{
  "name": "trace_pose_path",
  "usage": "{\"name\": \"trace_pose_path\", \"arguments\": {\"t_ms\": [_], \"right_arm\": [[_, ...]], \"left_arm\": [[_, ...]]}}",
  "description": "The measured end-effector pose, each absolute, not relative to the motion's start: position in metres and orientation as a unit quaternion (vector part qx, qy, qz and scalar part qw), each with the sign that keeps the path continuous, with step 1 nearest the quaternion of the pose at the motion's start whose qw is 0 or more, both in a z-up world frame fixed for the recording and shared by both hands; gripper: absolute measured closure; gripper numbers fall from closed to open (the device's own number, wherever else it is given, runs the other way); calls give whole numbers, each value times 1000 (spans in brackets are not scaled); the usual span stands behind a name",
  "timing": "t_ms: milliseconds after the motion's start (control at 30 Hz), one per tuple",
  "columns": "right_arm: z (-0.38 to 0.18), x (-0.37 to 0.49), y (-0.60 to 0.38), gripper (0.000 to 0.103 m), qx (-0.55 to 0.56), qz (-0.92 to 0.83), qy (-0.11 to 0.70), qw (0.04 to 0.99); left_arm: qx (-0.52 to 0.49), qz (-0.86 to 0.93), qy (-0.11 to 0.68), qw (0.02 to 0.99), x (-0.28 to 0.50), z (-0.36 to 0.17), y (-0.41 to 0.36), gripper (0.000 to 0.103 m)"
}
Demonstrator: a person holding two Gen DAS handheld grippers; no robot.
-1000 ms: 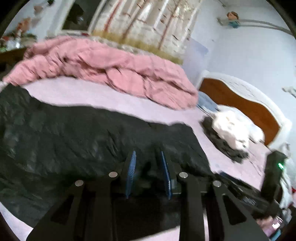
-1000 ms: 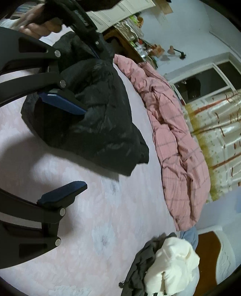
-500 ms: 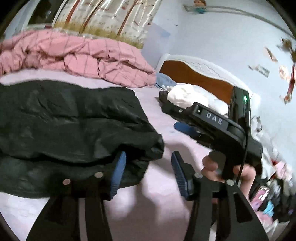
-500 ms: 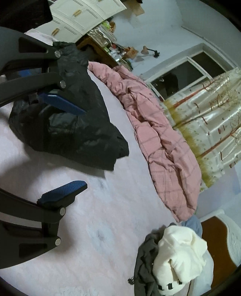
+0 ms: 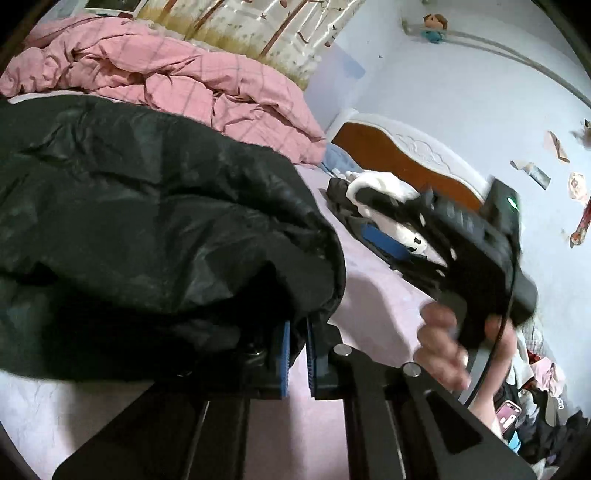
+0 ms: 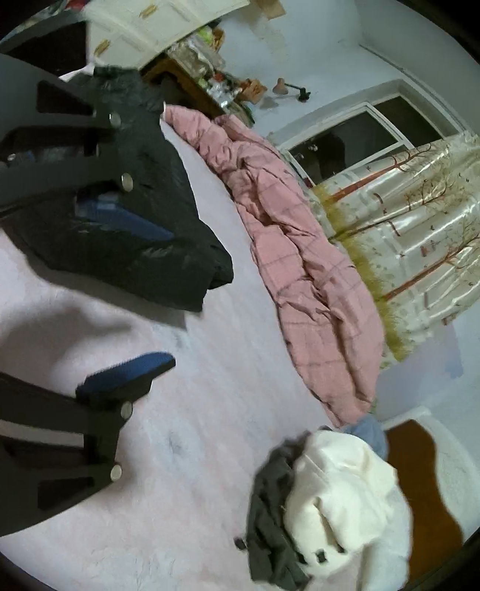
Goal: Fold large clothes
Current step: 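Grasp the folded jacket end with the left tool and fold it over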
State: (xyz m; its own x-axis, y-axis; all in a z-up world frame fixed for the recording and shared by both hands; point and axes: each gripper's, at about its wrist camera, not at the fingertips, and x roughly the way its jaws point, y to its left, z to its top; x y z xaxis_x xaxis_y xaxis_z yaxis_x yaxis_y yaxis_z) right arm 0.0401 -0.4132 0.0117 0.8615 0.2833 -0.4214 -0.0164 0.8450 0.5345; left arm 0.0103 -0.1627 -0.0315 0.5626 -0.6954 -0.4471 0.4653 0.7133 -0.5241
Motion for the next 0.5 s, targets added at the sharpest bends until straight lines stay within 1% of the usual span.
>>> {"name": "trace_pose_path", "arguments": {"t_ms": [67,100,200,267,300,333,400,500], "right_arm": [[8,61,-406,40,298,128,282,903],[7,71,-398,40,294,132,298,898],[7,104,-375,42,234,109,346,902],[3,122,-373,60,242,104,356,897],[0,130,-374,75,252,109,361,891],[-3,135,-374,87,259,112,361,889],[-3,139,-372,95,249,105,337,902],[-1,141,-367,97,206,70,316,923]], "left_arm": [[-166,-328,326,871,6,-35,-166,97],[-162,-324,325,873,5,-36,-167,97],[-150,-318,312,883,-1,-38,-170,97],[-145,-312,305,888,-5,-39,-169,97],[-140,-311,302,890,-7,-39,-169,99],[-137,-308,300,892,-8,-40,-170,103],[-133,-302,306,893,-6,-43,-172,103],[-132,-295,318,891,-2,-48,-174,103]]}}
